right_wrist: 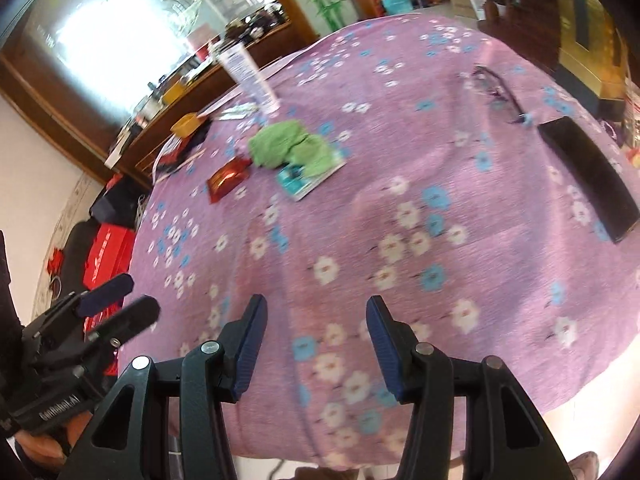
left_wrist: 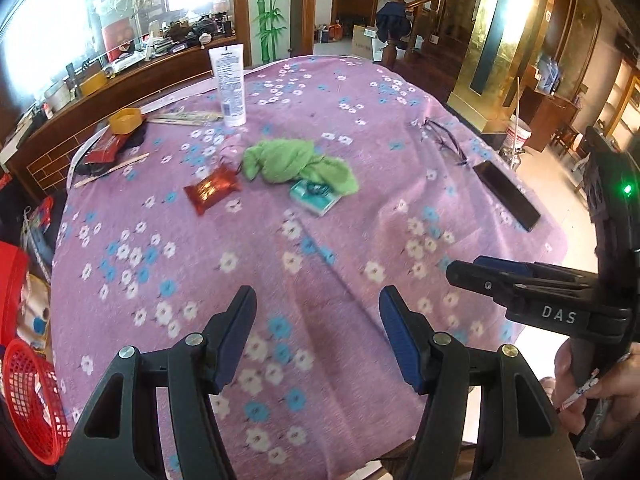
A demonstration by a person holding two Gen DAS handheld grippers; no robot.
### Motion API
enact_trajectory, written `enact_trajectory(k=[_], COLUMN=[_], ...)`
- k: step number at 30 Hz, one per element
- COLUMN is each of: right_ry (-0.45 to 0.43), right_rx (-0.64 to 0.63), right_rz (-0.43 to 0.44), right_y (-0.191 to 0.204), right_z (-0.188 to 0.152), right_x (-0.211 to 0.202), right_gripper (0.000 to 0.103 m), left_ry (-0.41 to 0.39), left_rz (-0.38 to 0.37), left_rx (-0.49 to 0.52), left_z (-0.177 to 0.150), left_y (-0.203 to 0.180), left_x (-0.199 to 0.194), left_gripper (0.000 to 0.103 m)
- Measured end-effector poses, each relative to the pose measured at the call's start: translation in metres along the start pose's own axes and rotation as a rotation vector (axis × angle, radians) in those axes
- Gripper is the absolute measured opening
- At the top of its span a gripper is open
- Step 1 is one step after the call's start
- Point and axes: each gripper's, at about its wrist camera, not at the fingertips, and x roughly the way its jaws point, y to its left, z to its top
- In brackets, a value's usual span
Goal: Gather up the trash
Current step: 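Move both open grippers back over the table toward the green towel, then grasp the green towel with the right gripper while the left grasps the red snack packet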
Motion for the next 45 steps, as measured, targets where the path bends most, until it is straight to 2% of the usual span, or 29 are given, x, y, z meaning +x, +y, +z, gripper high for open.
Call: enact_trajectory(k=[7,13,21,27,29,32,36,41,42,43,44,45], right_ry=[-0.025,-0.027,-0.011,0.006,-0.016,-0.003,0.058,0.126,0.138,0.146,0.147,0.141], right_rx=[0.022,0.005,-0.13,-0.287,-0.348,-0.41,-0.458,-0.49,-0.494,-0.497,-0.497,-0.503], right_rz=[-0.035,-0.033,-0.04,0.016,0.025,0.024,0.015,0.01,0.018,0.019,0.01,0.005], right_y=[-0.028,-0.028,-0.015,0.019,0.035,0.051,0.06,0.066,0.068,0.07,0.072,0.074], right_z=[0.018,0.026,0.049,0.089,0.108,0.134,0.157,0.165,0.164,0.162,0.161,0.159], right_x=[-0.006,-0.005,0.003,0.043,0.064,0.103,0.15,0.189,0.193,0.195,0.195,0.192], right_gripper=[0.058,0.059,0.064,0.067,0.069,0.072,0.072,0.072,0.066,0.054,0.052,0.043], left_ry=[0.038,0.041,0.043,0.039,0.041,0.042,0.039,0.02,0.014,0.007,0.0,-0.006], left_rz=[-0.018,-0.019,-0.023,-0.002,0.014,0.028,0.01,-0.005,-0.003,-0.005,-0.004,-0.001], left_rx=[-0.032,-0.037,-0.082,-0.106,-0.1,-0.08,-0.06,0.0,0.008,0.013,0.013,0.013], left_z=[0.006,0.01,0.015,0.012,0.008,0.002,-0.002,0.005,0.008,0.012,0.016,0.022], left_y=[0.0,0.01,0.046,0.089,0.1,0.108,0.118,0.118,0.119,0.12,0.121,0.122], left_x=[0.014,0.025,0.039,0.044,0.044,0.04,0.033,0.03,0.032,0.035,0.037,0.042], left_gripper=[0.063,0.063,0.063,0.063,0.063,0.063,0.063,0.067,0.069,0.069,0.069,0.069])
